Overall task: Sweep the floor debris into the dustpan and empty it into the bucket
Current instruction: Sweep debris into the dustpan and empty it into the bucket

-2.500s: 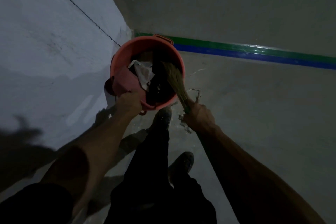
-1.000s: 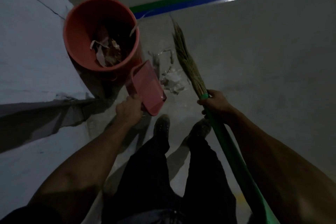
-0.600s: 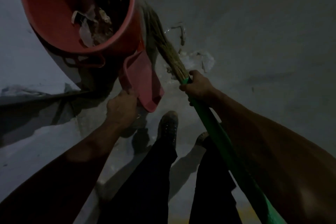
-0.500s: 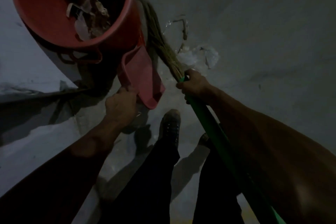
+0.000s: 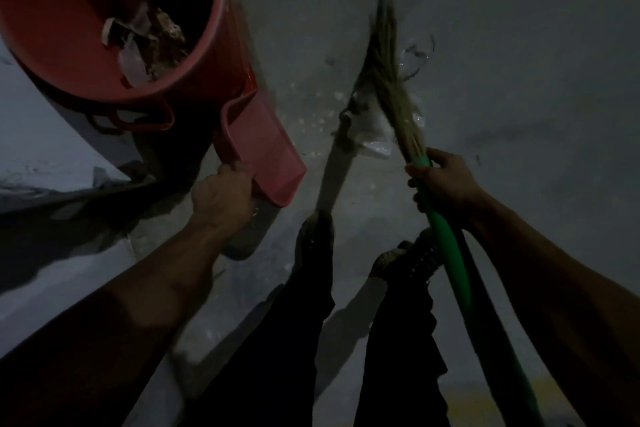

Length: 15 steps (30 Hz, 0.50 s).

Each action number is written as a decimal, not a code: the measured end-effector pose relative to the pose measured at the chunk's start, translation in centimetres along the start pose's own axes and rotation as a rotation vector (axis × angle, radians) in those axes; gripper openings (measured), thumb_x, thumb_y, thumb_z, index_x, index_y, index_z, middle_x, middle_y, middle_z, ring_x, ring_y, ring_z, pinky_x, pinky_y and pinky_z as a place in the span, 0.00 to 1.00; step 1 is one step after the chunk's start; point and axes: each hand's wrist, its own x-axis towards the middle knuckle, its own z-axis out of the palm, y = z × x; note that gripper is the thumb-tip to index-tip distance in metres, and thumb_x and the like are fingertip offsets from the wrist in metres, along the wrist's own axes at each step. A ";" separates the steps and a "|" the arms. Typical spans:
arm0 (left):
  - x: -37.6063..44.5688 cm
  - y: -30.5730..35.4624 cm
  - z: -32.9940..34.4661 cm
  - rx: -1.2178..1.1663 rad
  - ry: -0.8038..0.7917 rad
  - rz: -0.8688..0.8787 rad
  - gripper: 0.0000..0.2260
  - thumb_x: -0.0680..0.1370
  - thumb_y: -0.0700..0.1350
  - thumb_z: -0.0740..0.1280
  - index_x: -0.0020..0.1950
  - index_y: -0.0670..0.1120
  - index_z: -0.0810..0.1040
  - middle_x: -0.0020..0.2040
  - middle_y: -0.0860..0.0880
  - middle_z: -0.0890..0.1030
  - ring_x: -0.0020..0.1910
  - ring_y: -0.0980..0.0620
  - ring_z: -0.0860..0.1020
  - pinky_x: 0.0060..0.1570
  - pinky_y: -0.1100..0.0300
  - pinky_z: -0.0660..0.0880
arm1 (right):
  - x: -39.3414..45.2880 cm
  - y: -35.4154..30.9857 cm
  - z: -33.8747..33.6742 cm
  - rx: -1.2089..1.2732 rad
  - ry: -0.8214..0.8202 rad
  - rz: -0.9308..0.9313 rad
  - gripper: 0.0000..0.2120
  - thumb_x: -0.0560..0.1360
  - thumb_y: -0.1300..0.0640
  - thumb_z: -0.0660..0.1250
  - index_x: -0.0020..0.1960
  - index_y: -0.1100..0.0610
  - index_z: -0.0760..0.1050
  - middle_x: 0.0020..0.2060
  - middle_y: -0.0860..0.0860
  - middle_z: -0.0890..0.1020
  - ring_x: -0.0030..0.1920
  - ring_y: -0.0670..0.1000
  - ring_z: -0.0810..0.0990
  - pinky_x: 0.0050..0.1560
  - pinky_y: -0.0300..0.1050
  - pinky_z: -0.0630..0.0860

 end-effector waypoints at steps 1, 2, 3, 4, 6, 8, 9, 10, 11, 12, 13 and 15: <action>-0.2 0.1 -0.4 0.010 0.004 0.009 0.16 0.75 0.40 0.65 0.63 0.41 0.71 0.52 0.40 0.78 0.47 0.38 0.79 0.38 0.56 0.66 | -1.0 0.4 0.1 -0.015 -0.026 -0.010 0.22 0.77 0.59 0.68 0.70 0.55 0.70 0.42 0.60 0.79 0.27 0.53 0.78 0.26 0.43 0.75; -0.5 0.1 -0.8 0.015 -0.001 0.012 0.16 0.76 0.40 0.65 0.64 0.40 0.71 0.53 0.40 0.78 0.48 0.38 0.79 0.39 0.55 0.67 | -2.0 1.0 0.4 -0.033 -0.056 -0.021 0.23 0.77 0.58 0.68 0.71 0.53 0.70 0.42 0.59 0.80 0.27 0.52 0.79 0.27 0.43 0.76; -0.7 0.1 -1.1 0.018 -0.012 0.012 0.18 0.77 0.42 0.64 0.65 0.40 0.70 0.56 0.39 0.77 0.51 0.37 0.79 0.41 0.53 0.69 | -2.9 1.6 1.0 -0.065 -0.086 -0.042 0.23 0.77 0.57 0.68 0.71 0.51 0.70 0.42 0.58 0.80 0.27 0.51 0.79 0.27 0.43 0.76; -0.9 0.1 -1.3 0.024 -0.031 0.011 0.20 0.78 0.43 0.63 0.68 0.39 0.67 0.59 0.38 0.76 0.53 0.37 0.78 0.44 0.52 0.71 | -3.8 2.4 1.7 -0.125 -0.121 -0.077 0.22 0.77 0.56 0.68 0.70 0.51 0.70 0.43 0.56 0.80 0.27 0.51 0.80 0.26 0.42 0.76; -1.4 0.2 -1.7 0.041 -0.050 0.015 0.22 0.79 0.45 0.62 0.71 0.39 0.64 0.62 0.37 0.74 0.56 0.36 0.77 0.50 0.50 0.73 | -5.2 4.0 3.3 -0.324 -0.193 -0.160 0.21 0.77 0.55 0.68 0.69 0.51 0.71 0.48 0.55 0.82 0.33 0.51 0.82 0.29 0.40 0.77; -1.6 0.5 -1.7 0.066 -0.055 0.027 0.22 0.80 0.44 0.60 0.72 0.39 0.62 0.63 0.37 0.73 0.58 0.37 0.76 0.51 0.50 0.73 | -5.4 5.9 4.5 -0.525 -0.260 -0.177 0.21 0.77 0.54 0.69 0.68 0.55 0.71 0.56 0.57 0.81 0.47 0.54 0.82 0.43 0.41 0.79; -1.6 0.6 -1.6 0.071 -0.066 0.031 0.22 0.81 0.44 0.59 0.73 0.39 0.62 0.64 0.37 0.72 0.58 0.37 0.76 0.52 0.50 0.73 | -5.1 6.8 4.7 -0.585 -0.289 -0.146 0.21 0.77 0.53 0.69 0.68 0.57 0.71 0.59 0.58 0.80 0.53 0.56 0.80 0.50 0.45 0.78; -1.5 0.8 -1.4 0.077 -0.078 0.029 0.22 0.81 0.45 0.60 0.73 0.39 0.62 0.64 0.37 0.72 0.59 0.37 0.76 0.53 0.50 0.73 | -4.6 7.6 4.7 -0.612 -0.308 -0.099 0.22 0.77 0.53 0.69 0.68 0.59 0.71 0.60 0.59 0.79 0.57 0.57 0.79 0.55 0.48 0.76; -1.4 0.9 -1.2 0.084 -0.082 0.026 0.22 0.80 0.45 0.61 0.73 0.39 0.62 0.64 0.37 0.72 0.59 0.37 0.76 0.53 0.50 0.73 | -4.1 8.3 4.4 -0.618 -0.307 -0.053 0.22 0.77 0.53 0.69 0.68 0.60 0.71 0.60 0.59 0.79 0.58 0.58 0.78 0.58 0.48 0.75; -1.2 1.0 -0.9 0.094 -0.083 0.025 0.23 0.80 0.45 0.62 0.72 0.39 0.63 0.64 0.37 0.73 0.59 0.37 0.76 0.53 0.50 0.73 | -3.3 8.8 3.9 -0.607 -0.284 -0.020 0.22 0.77 0.54 0.69 0.68 0.60 0.72 0.60 0.59 0.79 0.58 0.58 0.78 0.57 0.48 0.75; -1.0 1.1 -0.6 0.102 -0.079 0.028 0.22 0.79 0.45 0.63 0.71 0.39 0.64 0.63 0.38 0.74 0.58 0.37 0.76 0.52 0.51 0.73 | -2.4 9.1 3.2 -0.578 -0.242 -0.002 0.21 0.77 0.54 0.69 0.68 0.59 0.73 0.59 0.58 0.80 0.56 0.57 0.79 0.55 0.46 0.75; -0.6 1.2 0.1 0.108 -0.072 0.033 0.22 0.78 0.45 0.64 0.70 0.39 0.66 0.61 0.38 0.75 0.56 0.38 0.78 0.49 0.52 0.74 | -0.5 9.3 1.4 -0.473 -0.132 0.028 0.19 0.77 0.56 0.69 0.67 0.57 0.74 0.51 0.55 0.81 0.45 0.54 0.80 0.43 0.41 0.75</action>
